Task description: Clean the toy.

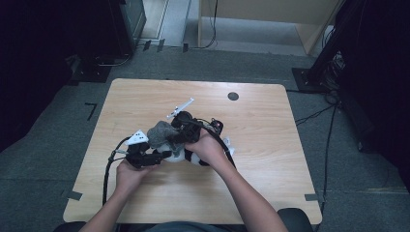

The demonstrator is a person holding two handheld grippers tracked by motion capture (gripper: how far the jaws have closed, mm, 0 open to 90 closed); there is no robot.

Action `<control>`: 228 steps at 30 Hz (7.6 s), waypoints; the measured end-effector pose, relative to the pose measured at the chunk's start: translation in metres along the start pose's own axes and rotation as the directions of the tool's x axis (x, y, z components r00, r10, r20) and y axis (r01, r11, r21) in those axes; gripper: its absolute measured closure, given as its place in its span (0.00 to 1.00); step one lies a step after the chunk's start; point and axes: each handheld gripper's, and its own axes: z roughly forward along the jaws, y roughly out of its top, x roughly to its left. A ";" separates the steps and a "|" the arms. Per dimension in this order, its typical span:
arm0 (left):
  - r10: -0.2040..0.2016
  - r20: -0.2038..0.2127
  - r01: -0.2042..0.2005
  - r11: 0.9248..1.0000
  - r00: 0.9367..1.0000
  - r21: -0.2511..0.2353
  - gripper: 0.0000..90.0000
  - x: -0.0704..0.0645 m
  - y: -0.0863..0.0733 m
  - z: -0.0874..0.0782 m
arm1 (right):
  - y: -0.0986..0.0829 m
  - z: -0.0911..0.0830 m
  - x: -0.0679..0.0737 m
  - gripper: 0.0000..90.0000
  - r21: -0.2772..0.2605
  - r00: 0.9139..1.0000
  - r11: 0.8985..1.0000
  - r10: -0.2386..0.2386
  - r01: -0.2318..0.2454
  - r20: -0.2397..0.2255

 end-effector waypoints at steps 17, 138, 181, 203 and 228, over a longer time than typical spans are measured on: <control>-0.003 0.000 0.003 1.000 1.000 0.005 0.42 0.001 0.000 0.001 | -0.033 -0.041 -0.052 0.87 -0.015 0.982 0.994 0.106 -0.105 0.155; -0.019 0.007 0.018 0.998 1.000 0.066 0.36 0.001 0.002 0.000 | -0.149 -0.085 -0.122 0.85 -0.275 0.873 0.873 0.457 -0.403 0.170; -0.064 -0.017 0.065 0.993 0.998 0.103 0.39 -0.001 0.008 0.003 | -0.125 -0.058 -0.065 0.85 -0.293 0.973 0.935 0.225 -0.200 0.054; -0.090 -0.011 0.091 0.991 0.996 0.099 0.39 0.003 0.013 0.006 | -0.183 -0.058 -0.093 0.85 -0.144 0.923 0.928 0.361 -0.342 0.131; -0.067 -0.024 0.069 0.994 0.997 0.082 0.38 -0.002 0.009 0.007 | -0.121 -0.092 -0.061 0.86 -0.397 0.969 0.898 0.236 -0.191 0.069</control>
